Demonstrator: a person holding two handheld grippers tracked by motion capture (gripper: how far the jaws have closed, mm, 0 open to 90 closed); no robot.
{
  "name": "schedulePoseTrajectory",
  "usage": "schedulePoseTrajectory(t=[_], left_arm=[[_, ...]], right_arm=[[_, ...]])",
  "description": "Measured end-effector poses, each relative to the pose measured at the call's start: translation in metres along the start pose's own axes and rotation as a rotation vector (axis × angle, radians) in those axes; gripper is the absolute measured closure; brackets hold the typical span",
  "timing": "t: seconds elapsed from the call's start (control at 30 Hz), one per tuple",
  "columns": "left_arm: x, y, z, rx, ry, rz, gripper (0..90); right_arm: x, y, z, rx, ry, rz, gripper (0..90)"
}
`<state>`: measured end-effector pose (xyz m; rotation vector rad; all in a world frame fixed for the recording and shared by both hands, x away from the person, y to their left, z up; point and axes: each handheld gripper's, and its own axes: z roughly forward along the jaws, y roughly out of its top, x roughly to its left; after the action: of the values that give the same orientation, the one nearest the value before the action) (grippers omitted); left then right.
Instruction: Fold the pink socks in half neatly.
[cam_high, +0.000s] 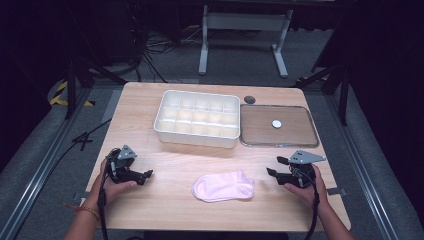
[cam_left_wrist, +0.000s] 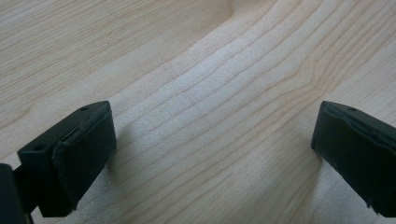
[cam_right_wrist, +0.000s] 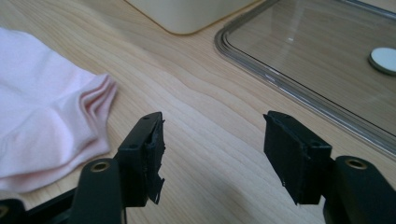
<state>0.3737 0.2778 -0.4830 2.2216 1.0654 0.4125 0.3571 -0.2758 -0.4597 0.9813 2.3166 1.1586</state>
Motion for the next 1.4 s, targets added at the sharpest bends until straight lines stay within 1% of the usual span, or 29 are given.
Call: schedulePoseTrajectory(t=[0.1,0.13,0.17,0.2,0.23,0.3,0.33,0.37,0.4,0.47,0.5,0.57,0.6,0.67,0.73,0.8,0.87,0.9,1.0,1.03,1.07,1.17,1.2,1.27,1.37,1.4], left_arm=[[0.0,0.0,0.0,-0.004,0.0,-0.006,0.2],[0.0,0.0,0.0,-0.004,0.0,-0.006,0.2],[-0.001,0.0,0.0,-0.002,-0.002,-0.008,0.2],[-0.001,0.0,0.0,-0.002,-0.002,-0.008,0.2],[-0.001,0.0,0.001,-0.004,-0.005,-0.016,0.2],[-0.001,0.0,0.0,-0.004,-0.003,-0.008,0.2],[-0.001,0.0,0.0,-0.004,-0.003,-0.008,0.2],[0.0,0.0,0.0,-0.004,-0.003,-0.006,0.2],[0.0,0.0,0.0,-0.004,-0.003,-0.006,0.2],[0.0,0.0,0.0,-0.004,-0.003,-0.007,0.2],[-0.001,0.0,0.0,-0.002,-0.002,-0.011,0.2],[-0.001,0.0,0.0,-0.004,-0.003,-0.009,0.2],[-0.001,0.0,0.0,-0.004,-0.003,-0.009,0.2],[0.0,0.0,0.0,-0.004,-0.001,-0.007,0.2],[-0.001,0.0,0.001,-0.005,-0.004,-0.009,0.2],[0.0,0.0,0.0,-0.003,-0.001,0.002,0.2],[-0.002,0.0,0.001,0.0,-0.006,-0.019,0.2],[-0.002,0.0,0.001,0.0,-0.006,-0.02,0.2],[-0.002,0.0,0.001,0.0,-0.006,-0.019,0.2],[-0.002,0.0,0.0,0.0,-0.004,-0.017,0.2],[-0.002,0.0,0.0,0.0,-0.004,-0.017,0.2],[-0.002,0.0,0.001,0.0,-0.004,-0.018,0.2],[-0.002,0.0,0.001,0.0,-0.004,-0.018,0.2],[-0.002,0.0,0.001,0.0,-0.009,-0.019,0.2],[-0.002,0.0,0.001,0.001,-0.007,-0.018,0.3],[-0.002,0.0,0.001,0.001,-0.008,-0.017,0.3]], right_arm=[[0.008,0.005,0.001,-0.015,0.021,-0.019,43.8],[0.008,0.005,0.001,-0.015,0.021,-0.019,43.8],[0.015,0.008,0.003,-0.013,0.029,-0.042,45.6],[0.015,0.008,0.003,-0.013,0.029,-0.042,45.6],[0.019,0.01,0.004,-0.013,0.032,-0.058,46.2],[0.03,0.015,0.008,-0.016,0.06,-0.089,47.0],[0.03,0.015,0.008,-0.016,0.06,-0.089,47.0],[0.037,0.018,0.011,-0.02,0.077,-0.103,46.9],[0.037,0.018,0.011,-0.02,0.077,-0.103,46.9],[0.043,0.021,0.014,-0.022,0.092,-0.117,47.0],[0.05,0.024,0.016,-0.026,0.103,-0.136,47.1],[0.056,0.025,0.018,-0.029,0.121,-0.149,47.8],[0.056,0.025,0.018,-0.029,0.121,-0.149,47.8],[0.064,0.027,0.022,-0.024,0.137,-0.17,48.8],[0.07,0.029,0.025,-0.024,0.155,-0.179,50.4],[0.076,0.031,0.029,-0.02,0.166,-0.192,51.0],[0.082,0.032,0.032,-0.012,0.19,-0.215,51.3],[0.088,0.033,0.034,-0.009,0.201,-0.227,52.4],[0.095,0.034,0.038,-0.005,0.223,-0.237,54.7],[0.097,0.034,0.04,0.002,0.231,-0.247,55.8],[0.097,0.034,0.04,0.002,0.231,-0.247,55.8],[0.104,0.033,0.046,0.013,0.253,-0.254,62.1],[0.106,0.032,0.047,0.02,0.255,-0.262,64.7],[0.109,0.03,0.05,0.024,0.26,-0.276,67.2],[0.111,0.029,0.052,0.029,0.281,-0.272,72.2],[0.111,0.029,0.054,0.027,0.28,-0.277,74.3]])
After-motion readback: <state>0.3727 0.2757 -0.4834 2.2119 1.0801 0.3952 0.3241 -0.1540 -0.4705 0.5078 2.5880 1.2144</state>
